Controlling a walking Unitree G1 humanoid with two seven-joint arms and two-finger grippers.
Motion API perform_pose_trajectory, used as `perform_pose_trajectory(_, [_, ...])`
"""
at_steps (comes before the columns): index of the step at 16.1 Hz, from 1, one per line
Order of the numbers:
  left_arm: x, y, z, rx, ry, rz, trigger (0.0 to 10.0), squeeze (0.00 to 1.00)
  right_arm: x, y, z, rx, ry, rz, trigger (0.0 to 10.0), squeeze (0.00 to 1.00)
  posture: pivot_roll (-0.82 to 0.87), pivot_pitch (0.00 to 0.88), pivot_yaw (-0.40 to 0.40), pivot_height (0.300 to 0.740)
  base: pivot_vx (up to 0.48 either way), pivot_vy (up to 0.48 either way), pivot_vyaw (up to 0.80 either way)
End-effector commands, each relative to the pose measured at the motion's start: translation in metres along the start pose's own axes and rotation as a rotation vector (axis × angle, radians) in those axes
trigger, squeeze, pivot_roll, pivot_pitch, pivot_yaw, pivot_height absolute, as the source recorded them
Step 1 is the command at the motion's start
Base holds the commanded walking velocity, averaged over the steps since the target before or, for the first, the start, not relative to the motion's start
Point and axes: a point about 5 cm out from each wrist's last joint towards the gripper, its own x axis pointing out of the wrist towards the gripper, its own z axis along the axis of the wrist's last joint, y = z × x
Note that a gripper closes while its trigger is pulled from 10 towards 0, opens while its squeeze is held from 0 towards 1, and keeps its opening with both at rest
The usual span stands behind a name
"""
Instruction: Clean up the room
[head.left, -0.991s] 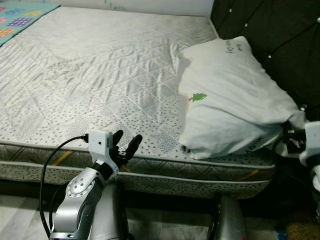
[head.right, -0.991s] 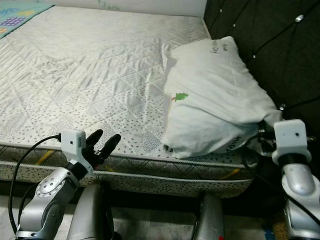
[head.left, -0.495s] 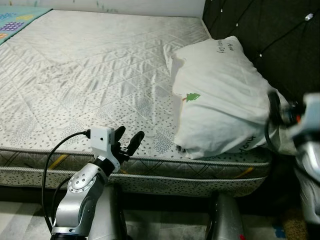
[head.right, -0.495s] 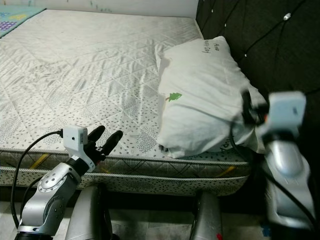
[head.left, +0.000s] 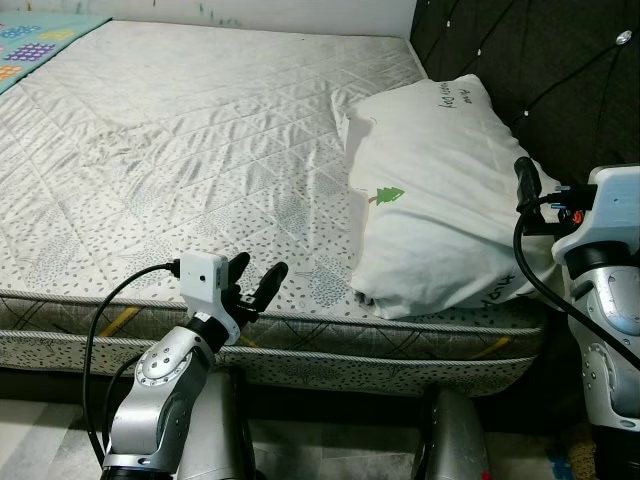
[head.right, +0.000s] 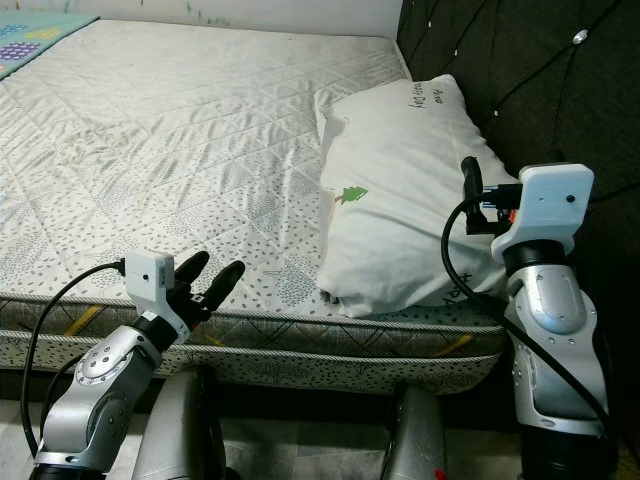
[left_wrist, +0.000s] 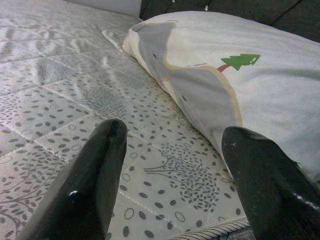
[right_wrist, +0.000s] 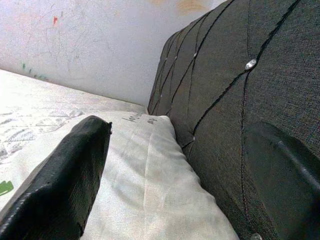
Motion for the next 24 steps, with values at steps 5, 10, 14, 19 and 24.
perform_pose_trajectory(5, [0.000, -0.001, 0.000, 0.009, 0.004, -0.002, 10.0, 0.00, 0.000, -0.002, 0.000, 0.001, 0.006, -0.009, 10.0, 1.00, -0.08, 0.008, -0.025, 0.480, 0.000, 0.000, 0.00])
perform_pose_trajectory(10, [0.000, -0.001, 0.000, 0.009, 0.003, -0.002, 10.0, 0.00, 0.004, 0.002, 0.000, 0.014, 0.012, -0.011, 10.0, 1.00, -0.07, 0.006, -0.030, 0.480, 0.000, 0.000, 0.00])
perform_pose_trajectory(14, [-0.007, -0.003, -0.001, 0.009, -0.006, 0.038, 10.0, 0.00, 0.070, 0.099, -0.046, 0.150, 0.252, 0.035, 10.0, 0.00, 0.01, 0.017, -0.061, 0.480, 0.000, 0.000, 0.00])
perform_pose_trajectory(19, [-0.010, -0.003, -0.001, 0.009, -0.005, 0.051, 10.0, 0.00, 0.084, 0.099, -0.051, 0.138, 0.267, -0.042, 10.0, 0.00, 0.03, 0.018, -0.069, 0.480, 0.000, 0.000, 0.00])
perform_pose_trajectory(24, [-0.011, -0.001, 0.000, 0.014, -0.004, 0.055, 10.0, 0.00, 0.092, 0.090, -0.047, 0.092, 0.260, -0.103, 10.0, 0.00, 0.04, 0.017, -0.070, 0.480, 0.000, 0.000, 0.00])
